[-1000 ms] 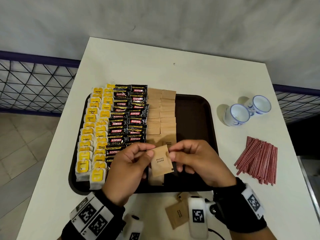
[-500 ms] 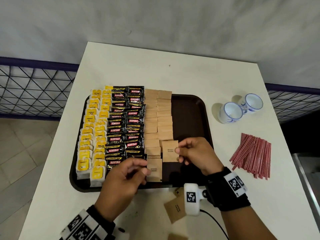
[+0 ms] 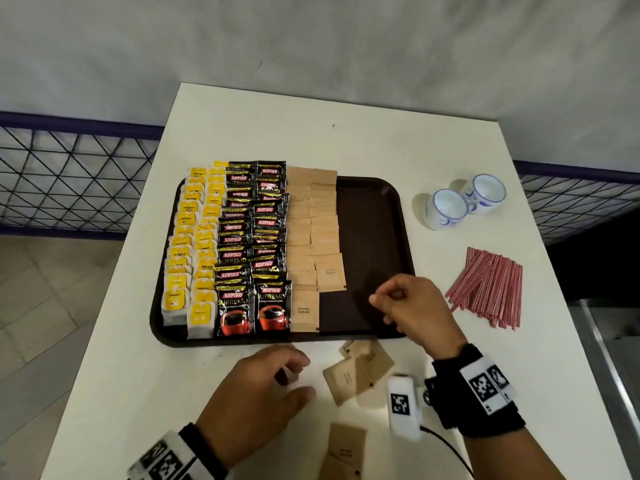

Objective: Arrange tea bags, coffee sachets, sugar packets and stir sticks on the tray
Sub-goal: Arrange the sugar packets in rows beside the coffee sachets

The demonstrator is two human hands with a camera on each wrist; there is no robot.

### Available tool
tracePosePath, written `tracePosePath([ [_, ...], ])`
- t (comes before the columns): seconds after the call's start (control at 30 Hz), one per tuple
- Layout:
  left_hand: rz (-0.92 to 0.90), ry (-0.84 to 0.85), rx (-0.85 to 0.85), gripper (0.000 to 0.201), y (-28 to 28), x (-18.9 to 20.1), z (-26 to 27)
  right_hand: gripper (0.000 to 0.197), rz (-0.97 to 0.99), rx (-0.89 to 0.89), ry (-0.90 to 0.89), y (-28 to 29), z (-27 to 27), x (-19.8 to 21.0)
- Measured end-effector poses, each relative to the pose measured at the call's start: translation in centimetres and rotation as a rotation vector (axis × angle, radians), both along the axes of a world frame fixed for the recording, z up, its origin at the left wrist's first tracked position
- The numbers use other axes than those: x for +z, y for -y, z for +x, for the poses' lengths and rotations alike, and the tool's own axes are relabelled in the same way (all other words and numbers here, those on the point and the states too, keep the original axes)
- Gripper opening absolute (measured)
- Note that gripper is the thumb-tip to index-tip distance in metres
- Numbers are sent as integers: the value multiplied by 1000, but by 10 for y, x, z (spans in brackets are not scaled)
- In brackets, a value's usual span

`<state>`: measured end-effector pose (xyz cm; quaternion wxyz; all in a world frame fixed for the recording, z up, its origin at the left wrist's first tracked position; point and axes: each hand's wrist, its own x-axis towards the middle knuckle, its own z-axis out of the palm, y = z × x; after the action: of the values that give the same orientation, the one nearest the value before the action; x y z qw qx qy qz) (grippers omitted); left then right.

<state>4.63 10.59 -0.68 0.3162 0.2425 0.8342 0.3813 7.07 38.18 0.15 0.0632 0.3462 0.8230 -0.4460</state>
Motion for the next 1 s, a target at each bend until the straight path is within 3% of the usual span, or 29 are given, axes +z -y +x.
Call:
tracePosePath([
  [0.1,-78,-117,-212,48,1,-7,23,12,67,15,46,4,48,-3],
  [0.2,-133,-201,-313,58,-6,-14,50,16,69,12,34,15,76,-7],
  [0.33,-251,-321,-412,70,-23,-15,80,40,121,95,70,34,91,-17],
  [0.4,-318,-319,-407,75,-32,-15,84,62,194,152,90,41,90,-23],
  [0.5,-384,-266,-360,73,-41,-12,87,75,260,192,94,46,93,-25],
  [0.67,-355,-256,-276,55,-34,-10,88,57,261,289,70,44,103,-27],
  [0.73,-338,-234,-275,69,-27,-12,87,53,259,291,81,40,106,-28],
  [0.83,-360,-217,-308,88,-22,-15,87,63,251,308,65,40,104,-28],
  [1.0,-337,-228,-147,112,-29,-20,74,66,291,386,87,53,88,-25],
])
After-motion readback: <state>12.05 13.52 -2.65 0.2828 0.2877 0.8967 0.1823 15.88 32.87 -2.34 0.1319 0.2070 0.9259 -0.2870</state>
